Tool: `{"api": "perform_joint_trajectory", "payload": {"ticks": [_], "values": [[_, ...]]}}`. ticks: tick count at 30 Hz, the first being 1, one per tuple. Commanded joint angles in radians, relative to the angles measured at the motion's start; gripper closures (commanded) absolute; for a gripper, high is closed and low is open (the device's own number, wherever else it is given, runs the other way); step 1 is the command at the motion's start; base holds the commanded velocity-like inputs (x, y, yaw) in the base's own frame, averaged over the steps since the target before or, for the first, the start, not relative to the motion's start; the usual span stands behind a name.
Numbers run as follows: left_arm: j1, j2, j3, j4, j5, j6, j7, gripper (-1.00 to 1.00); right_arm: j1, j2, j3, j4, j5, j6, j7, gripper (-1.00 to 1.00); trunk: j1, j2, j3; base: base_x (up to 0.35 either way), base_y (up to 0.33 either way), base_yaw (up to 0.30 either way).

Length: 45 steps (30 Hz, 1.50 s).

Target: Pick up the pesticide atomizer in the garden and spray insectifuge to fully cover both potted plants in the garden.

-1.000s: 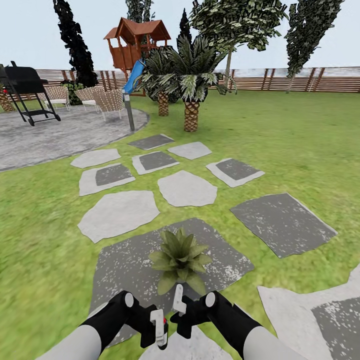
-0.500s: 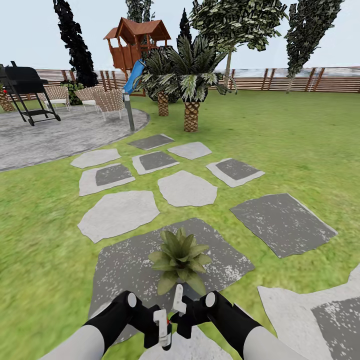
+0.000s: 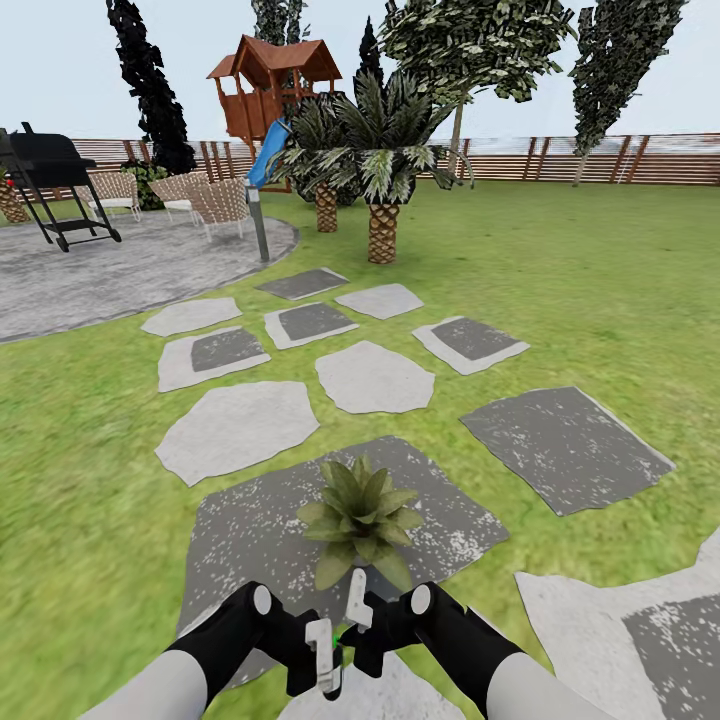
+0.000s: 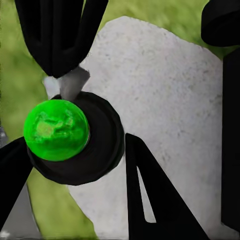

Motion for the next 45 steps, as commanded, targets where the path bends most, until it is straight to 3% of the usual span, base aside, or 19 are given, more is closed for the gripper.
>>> {"api": "perform_joint_trajectory", "payload": {"ticks": [1, 3, 8, 9, 10, 11, 12, 13, 15, 19, 21, 23, 24, 26, 32, 35, 38, 41, 45], "values": [[-0.001, 0.003, 0.001, -0.001, -0.008, -0.008, -0.003, 1.00, 0.000, 0.000, 0.000, -0.002, 0.006, 0.002, 0.003, 1.00, 0.000, 0.000, -0.001, 0.000, 0.000, 0.000], [-0.001, 0.012, 0.001, -0.001, -0.009, -0.009, -0.005, 1.00, 0.000, 0.000, 0.000, -0.001, 0.006, 0.001, 0.003, 1.00, 0.000, 0.000, -0.001, 0.000, 0.000, 0.000], [-0.001, 0.085, 0.004, -0.001, 0.009, -0.011, -0.005, 1.00, 0.000, 0.000, 0.000, 0.001, 0.007, 0.001, 0.003, 1.00, 0.000, 0.000, -0.001, 0.000, 0.000, 0.000], [0.000, 0.109, 0.004, 0.000, 0.018, -0.012, -0.005, 1.00, 0.000, -0.001, 0.000, 0.002, 0.007, 0.001, 0.003, 1.00, 0.000, 0.000, -0.001, 0.000, 0.000, 0.000], [0.003, 0.176, 0.006, 0.000, 0.024, -0.014, -0.005, 1.00, 0.000, -0.002, 0.000, 0.005, 0.007, 0.001, 0.003, 1.00, 0.000, 0.000, -0.001, 0.000, 0.000, 0.000], [0.004, 0.214, 0.007, 0.000, 0.025, -0.013, -0.005, 1.00, 0.000, -0.004, -0.001, 0.006, 0.007, 0.001, 0.003, 1.00, 0.000, 0.000, -0.001, 0.000, 0.000, 0.000], [0.003, 0.237, 0.009, 0.000, 0.026, -0.012, -0.005, 1.00, 0.000, -0.005, -0.001, 0.006, 0.007, 0.000, 0.003, 1.00, 0.000, 0.000, -0.001, 0.000, 0.000, 0.000], [0.003, 0.257, 0.022, 0.001, 0.033, -0.012, -0.005, 1.00, 0.000, -0.007, -0.001, 0.007, 0.007, 0.000, 0.002, -1.00, 0.000, 0.000, -0.001, 0.000, 0.000, 0.000], [0.007, 0.310, 0.107, 0.036, 0.103, -0.052, -0.004, 1.00, 0.000, -0.031, -0.003, 0.009, 0.003, -0.004, 0.000, -1.00, 0.000, 0.000, -0.001, 0.000, 0.000, 0.000], [0.009, 0.321, 0.171, 0.068, 0.147, -0.087, 0.017, 1.00, 0.001, -0.063, -0.046, 0.010, -0.010, -0.010, -0.008, -1.00, 0.000, 0.000, -0.001, 0.000, 0.000, 0.000], [0.011, 0.317, 0.230, 0.081, 0.169, -0.090, 0.055, 1.00, 0.004, -0.100, -0.141, 0.013, -0.036, -0.038, -0.014, -1.00, 0.000, 0.000, -0.001, 0.000, 0.000, 0.000], [0.012, 0.311, 0.280, 0.117, 0.194, -0.095, 0.124, 1.00, 0.010, -0.128, -0.296, 0.040, -0.075, -0.105, -0.034, -1.00, 0.000, 0.000, -0.001, 0.000, 0.000, 0.000], [0.012, 0.307, 0.290, 0.128, 0.208, -0.095, 0.143, 1.00, 0.021, -0.152, -0.373, 0.076, -0.084, -0.153, -0.074, -1.00, 0.000, 0.000, -0.001, 0.000, 0.000, 0.000], [0.012, 0.299, 0.298, 0.136, 0.229, -0.094, 0.156, 1.00, 0.042, -0.196, -0.454, 0.150, -0.091, -0.265, -0.157, -1.00, 0.000, 0.000, -0.001, 0.000, 0.000, 0.000], [0.012, 0.294, 0.304, 0.140, 0.292, -0.079, 0.158, 1.00, 0.108, -0.299, -0.500, 0.447, -0.102, -0.636, -0.470, -1.00, 0.000, 0.000, -0.001, 0.000, 0.000, 0.000], [0.010, 0.294, 0.304, 0.131, 0.315, 0.032, 0.158, 1.00, 0.153, -0.299, -0.522, 0.492, -0.158, -0.710, -0.665, -1.00, 0.000, 0.000, -0.001, 0.000, 0.000, 0.000], [-0.001, 0.292, 0.301, 0.107, 0.340, 0.243, 0.159, 1.00, 0.208, -0.264, -0.542, 0.503, -0.305, -0.731, -0.856, -1.00, 0.000, 0.000, -0.001, 0.000, 0.000, 0.000], [-0.004, 0.284, 0.299, 0.008, 0.348, 0.459, 0.155, 1.00, 0.220, -0.246, -0.545, 0.505, -0.382, -0.734, -0.897, -1.00, 0.000, 0.000, -0.001, 0.000, 0.000, 0.000], [-0.005, 0.264, 0.293, -0.205, 0.347, 0.772, 0.141, 1.00, 0.224, -0.225, -0.546, 0.507, -0.396, -0.735, -0.904, -1.00, 0.000, 0.000, -0.001, 0.000, 0.000, 0.000]]}}
